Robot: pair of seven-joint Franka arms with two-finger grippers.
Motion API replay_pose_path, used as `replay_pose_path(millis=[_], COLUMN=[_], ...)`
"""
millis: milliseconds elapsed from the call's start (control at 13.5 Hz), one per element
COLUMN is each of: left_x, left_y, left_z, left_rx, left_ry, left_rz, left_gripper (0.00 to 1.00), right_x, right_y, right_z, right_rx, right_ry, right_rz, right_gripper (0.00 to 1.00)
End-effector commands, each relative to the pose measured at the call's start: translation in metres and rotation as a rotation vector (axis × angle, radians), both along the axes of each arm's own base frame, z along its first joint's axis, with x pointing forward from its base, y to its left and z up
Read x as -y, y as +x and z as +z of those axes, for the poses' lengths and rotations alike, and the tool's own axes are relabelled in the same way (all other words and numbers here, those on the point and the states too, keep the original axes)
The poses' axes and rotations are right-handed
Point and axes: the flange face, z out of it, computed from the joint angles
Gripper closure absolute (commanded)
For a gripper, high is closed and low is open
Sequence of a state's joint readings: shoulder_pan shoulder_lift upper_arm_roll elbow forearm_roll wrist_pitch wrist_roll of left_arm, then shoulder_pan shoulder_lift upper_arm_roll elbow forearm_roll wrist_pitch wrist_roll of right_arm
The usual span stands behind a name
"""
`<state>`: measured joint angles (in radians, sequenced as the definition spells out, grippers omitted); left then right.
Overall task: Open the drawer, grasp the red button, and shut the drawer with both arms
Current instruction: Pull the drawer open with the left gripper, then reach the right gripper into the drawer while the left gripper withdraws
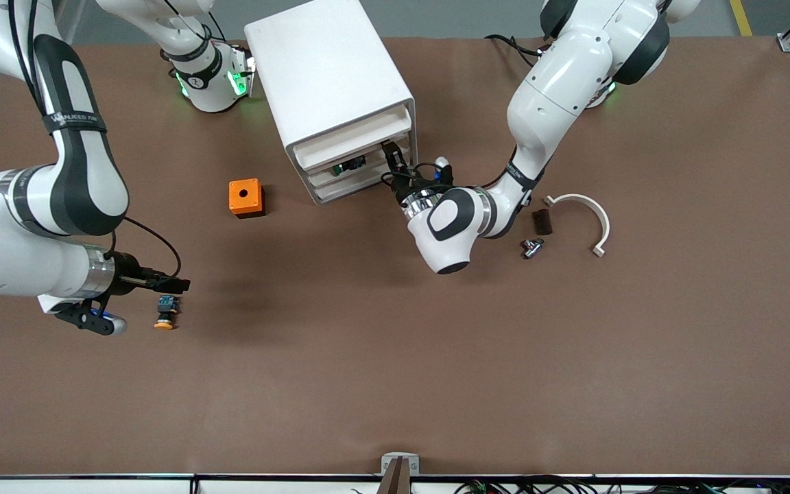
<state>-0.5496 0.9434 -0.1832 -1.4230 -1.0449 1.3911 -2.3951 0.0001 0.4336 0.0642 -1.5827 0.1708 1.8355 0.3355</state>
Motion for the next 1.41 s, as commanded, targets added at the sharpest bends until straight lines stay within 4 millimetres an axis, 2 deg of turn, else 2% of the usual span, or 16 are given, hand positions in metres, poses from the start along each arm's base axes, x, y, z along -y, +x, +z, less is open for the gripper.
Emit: replay_pose_path(millis=[0,148,296,370,519,667,741,815,889,963,1037,1259,1333], left_x=[-0.016,-0.05,-0.071,-0.085,-0.099,-0.105,-0.107,-0.111,-0.115,-0.117,-0.122,-0.166,-0.183], left_y=[0.027,0.073,0.104,0.117,0.126,0.13,0.131,0.135,0.138,0.141,0.145,0.172,0.186], left_z=[0.009,0.023,0.038,0.04,0.039,0.036,0.039,0.043,0.044,0.05,0.051,0.06,0.069], left_rx=[0.025,0.053,0.088,0.105,0.15,0.168,0.179,0.195,0.204,0.214,0.226,0.375,0.434], left_ry=[0.01,-0.016,-0.062,-0.086,-0.154,-0.155,-0.167,-0.188,-0.199,-0.203,-0.197,-0.089,-0.062], left_rz=[0.044,0.113,0.15,0.174,0.184,0.185,0.184,0.19,0.194,0.198,0.202,0.136,0.125], left_gripper=[1.0,0.99,0.99,0.99,0.99,0.93,0.82,0.65,0.25,0.01,0.01,0.01,0.01], right_x=[-0.012,-0.023,-0.044,-0.054,-0.08,-0.114,-0.126,-0.142,-0.158,-0.176,-0.194,-0.244,-0.26], right_y=[0.003,0.005,0.005,0.004,0.001,-0.007,-0.01,-0.014,-0.019,-0.025,-0.032,-0.059,-0.068], right_z=[0.008,0.015,0.023,0.025,0.033,0.039,0.04,0.042,0.045,0.048,0.049,0.051,0.051], right_rx=[-0.008,-0.01,-0.018,-0.026,-0.039,-0.067,-0.082,-0.091,-0.102,-0.105,-0.112,-0.141,-0.141], right_ry=[0.002,0.0,0.003,0.002,0.006,-0.002,-0.004,-0.003,-0.002,-0.002,-0.016,-0.057,-0.075], right_rz=[-0.06,-0.12,-0.192,-0.216,-0.274,-0.363,-0.401,-0.433,-0.463,-0.494,-0.525,-0.581,-0.594], right_gripper=[0.0,0.0,0.0,0.0,0.0,0.0,0.0,0.0,0.0,0.0,0.0,0.0,0.0])
